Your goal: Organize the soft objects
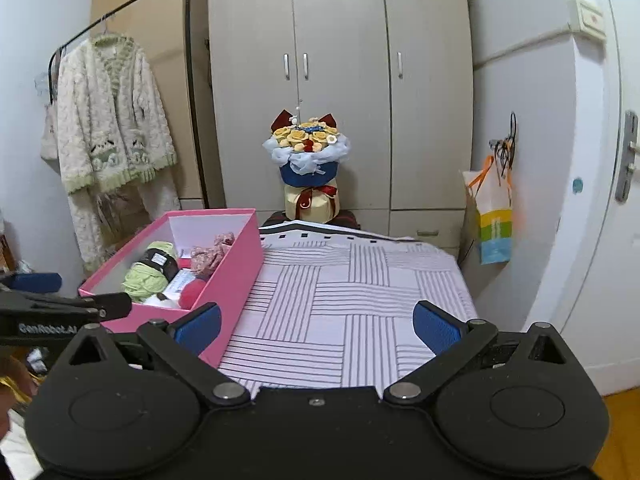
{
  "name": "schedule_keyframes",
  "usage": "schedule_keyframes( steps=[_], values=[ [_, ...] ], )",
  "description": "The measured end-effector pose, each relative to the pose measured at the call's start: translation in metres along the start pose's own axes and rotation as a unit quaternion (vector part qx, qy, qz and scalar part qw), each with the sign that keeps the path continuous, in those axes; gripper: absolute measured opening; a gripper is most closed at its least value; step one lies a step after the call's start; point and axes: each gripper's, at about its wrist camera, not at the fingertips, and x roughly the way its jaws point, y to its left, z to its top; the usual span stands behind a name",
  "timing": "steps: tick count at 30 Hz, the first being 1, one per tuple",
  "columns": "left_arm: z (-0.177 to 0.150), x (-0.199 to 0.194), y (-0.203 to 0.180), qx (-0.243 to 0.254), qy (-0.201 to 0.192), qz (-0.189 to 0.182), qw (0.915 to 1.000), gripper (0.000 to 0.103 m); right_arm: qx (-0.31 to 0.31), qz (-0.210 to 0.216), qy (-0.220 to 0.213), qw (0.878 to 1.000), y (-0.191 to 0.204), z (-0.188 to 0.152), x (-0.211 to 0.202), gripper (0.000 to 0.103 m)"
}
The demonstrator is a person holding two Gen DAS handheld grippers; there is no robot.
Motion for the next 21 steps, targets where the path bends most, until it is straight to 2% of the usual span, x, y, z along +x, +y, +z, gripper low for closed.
schedule_keyframes(
  steps=[7,15,21],
  values=[
    [-0.004,0.001,-0.008,0.011,-0.01,0.006,0.9999,0.103,-0.019,-0.039,-0.005,0.999,0.005,-0.011,0.004,0.103],
    [-0.007,0.004,-0.008,0.008,-0.007,0.009,0.9999,0.103,-0.04,-0.047,-0.026,0.998,0.01,-0.015,0.0,0.103],
    [-0.005,0.007,-0.003,0.004,-0.003,0.012,0.9999,0.103,-0.045,-0.076,-0.031,0.996,0.013,-0.015,0.006,0.103]
  ],
)
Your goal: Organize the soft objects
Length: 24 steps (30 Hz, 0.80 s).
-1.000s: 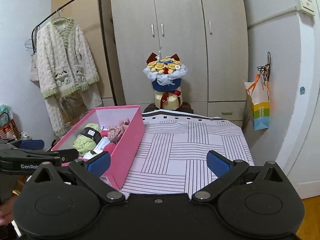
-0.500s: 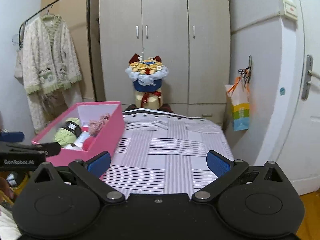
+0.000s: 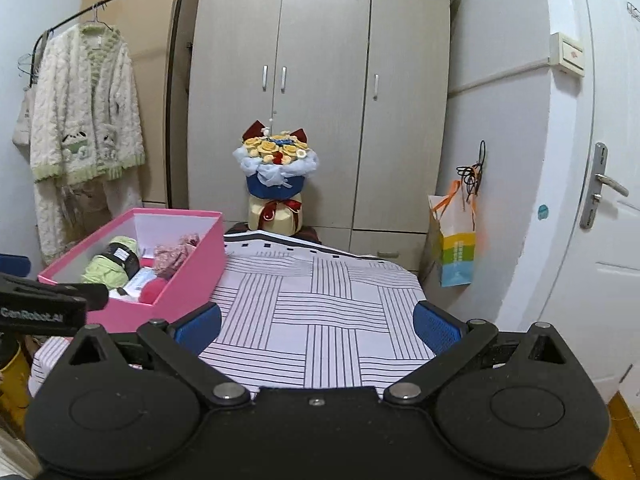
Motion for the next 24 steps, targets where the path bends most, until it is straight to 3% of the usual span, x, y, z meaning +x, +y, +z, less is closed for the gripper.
schedule_keyframes(
  steps=[24],
  values=[
    [-0.0004,0.002,0.0021,0.001,0.0,-0.002,1.0,0.103,0.033,-0.001,0.01,0.999,-0.0089,0.0002,0.0031,0.103]
  ],
)
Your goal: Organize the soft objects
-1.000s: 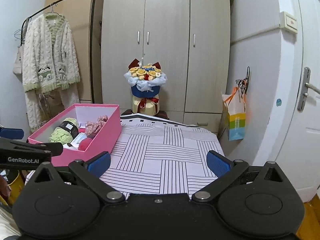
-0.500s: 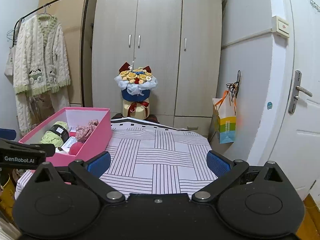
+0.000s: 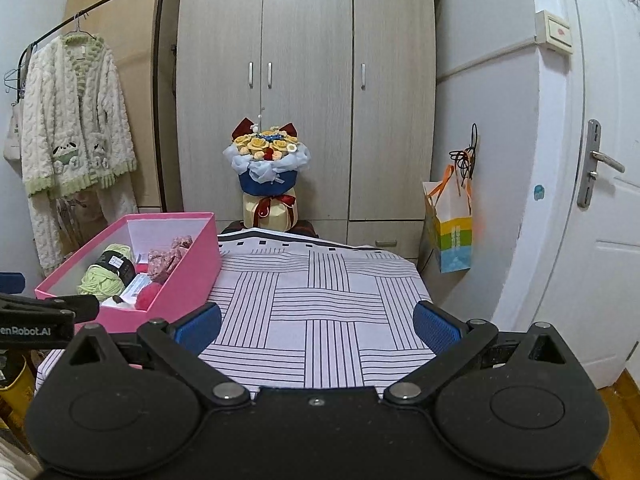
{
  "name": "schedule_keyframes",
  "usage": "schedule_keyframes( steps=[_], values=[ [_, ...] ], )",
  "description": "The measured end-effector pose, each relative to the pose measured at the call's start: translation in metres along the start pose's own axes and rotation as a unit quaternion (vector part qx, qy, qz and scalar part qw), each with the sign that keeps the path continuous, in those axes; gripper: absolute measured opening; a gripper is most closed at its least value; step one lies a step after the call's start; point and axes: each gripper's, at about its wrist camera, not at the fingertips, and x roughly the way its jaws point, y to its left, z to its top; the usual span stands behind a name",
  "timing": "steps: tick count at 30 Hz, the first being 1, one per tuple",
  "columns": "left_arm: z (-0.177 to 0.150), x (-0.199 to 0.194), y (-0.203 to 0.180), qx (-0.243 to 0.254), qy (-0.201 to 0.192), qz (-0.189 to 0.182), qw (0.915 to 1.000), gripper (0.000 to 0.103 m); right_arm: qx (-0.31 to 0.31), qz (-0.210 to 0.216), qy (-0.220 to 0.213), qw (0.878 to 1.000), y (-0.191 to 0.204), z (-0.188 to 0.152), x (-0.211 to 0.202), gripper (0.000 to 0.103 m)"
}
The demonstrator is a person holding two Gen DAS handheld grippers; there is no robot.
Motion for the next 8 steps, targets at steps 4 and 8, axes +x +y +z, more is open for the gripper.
schedule_keyframes(
  steps=[4,8],
  values=[
    [0.0007,-0.0016,0.0014,-0.001,-0.003,0.001,1.0,0.103,0.001,-0.001,0.001,1.0,0.0004,-0.0002,0.0001,0.103],
    [0.0008,-0.0017,0.0012,-0.001,-0.002,0.0,1.0,0.103,-0.003,-0.001,-0.001,1.0,0.0011,0.0,-0.0009,0.103]
  ],
)
